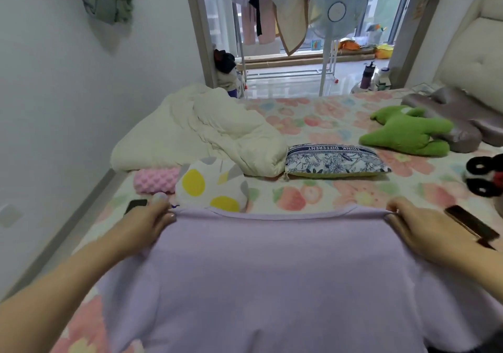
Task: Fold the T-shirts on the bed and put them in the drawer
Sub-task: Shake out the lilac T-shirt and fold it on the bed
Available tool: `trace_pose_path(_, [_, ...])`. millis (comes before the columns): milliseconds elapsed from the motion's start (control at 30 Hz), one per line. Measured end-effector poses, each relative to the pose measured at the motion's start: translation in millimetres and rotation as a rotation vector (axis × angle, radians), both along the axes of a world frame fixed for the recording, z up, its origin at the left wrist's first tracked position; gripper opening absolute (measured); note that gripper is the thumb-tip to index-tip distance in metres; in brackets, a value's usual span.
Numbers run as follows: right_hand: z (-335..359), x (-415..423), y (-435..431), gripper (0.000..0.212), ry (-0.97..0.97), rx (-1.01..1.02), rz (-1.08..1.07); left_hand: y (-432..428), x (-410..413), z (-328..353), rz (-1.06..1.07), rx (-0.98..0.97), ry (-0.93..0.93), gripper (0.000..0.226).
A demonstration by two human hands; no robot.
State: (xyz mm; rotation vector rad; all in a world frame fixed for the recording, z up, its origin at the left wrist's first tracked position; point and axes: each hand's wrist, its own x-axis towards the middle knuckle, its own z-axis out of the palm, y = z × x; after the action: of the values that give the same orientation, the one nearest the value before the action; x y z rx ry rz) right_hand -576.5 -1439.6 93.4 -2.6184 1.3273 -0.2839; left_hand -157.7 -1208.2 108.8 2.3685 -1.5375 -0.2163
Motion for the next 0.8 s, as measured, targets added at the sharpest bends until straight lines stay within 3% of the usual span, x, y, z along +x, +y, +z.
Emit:
trace_pose_path(67, [-53.5,27.9,-24.7,0.015,0.044,0.015,-0.090,-34.2,7.0,-51.6,0.116,-0.003,-0.033,0.003])
trace_pose_path(167, [-130.4,58.1,-35.2,0.048,-0.072,0.139,-0.352,-57.1,-3.8,-139.4,0.340,-0.021,0.024,0.055])
trace_pose_path(300, [-235.6,46.7,19.3,0.055,-0.200,0.345,-0.566,-2.3,-54.6,-261.4,0.552,0.067,0.261,0.080])
trace_pose_path(467, [-328.0,-13.0,151.1,0.062,-0.083,0.788,-0.752,124.4,-132.8,-344.9,0.955,0.296,0.498,0.102])
trace_pose_path(633, [-351.6,-42.3,217.0,0.031,-0.012,0.924,-0.756,182.3,-138.3,-357.2,0.932,0.429,0.485,0.087])
trace_pose_path(767, [-349.3,-49.7,220.2,0.019,0.070,0.793,-0.611,200.8,-121.4,-360.6,0.714,0.444,0.448,0.039])
trace_pose_path(800, [-348.2,-53.5,219.0,0.020,0.091,0.754,-0.597,207.6,-115.7,-359.0,0.712,0.425,0.432,0.039])
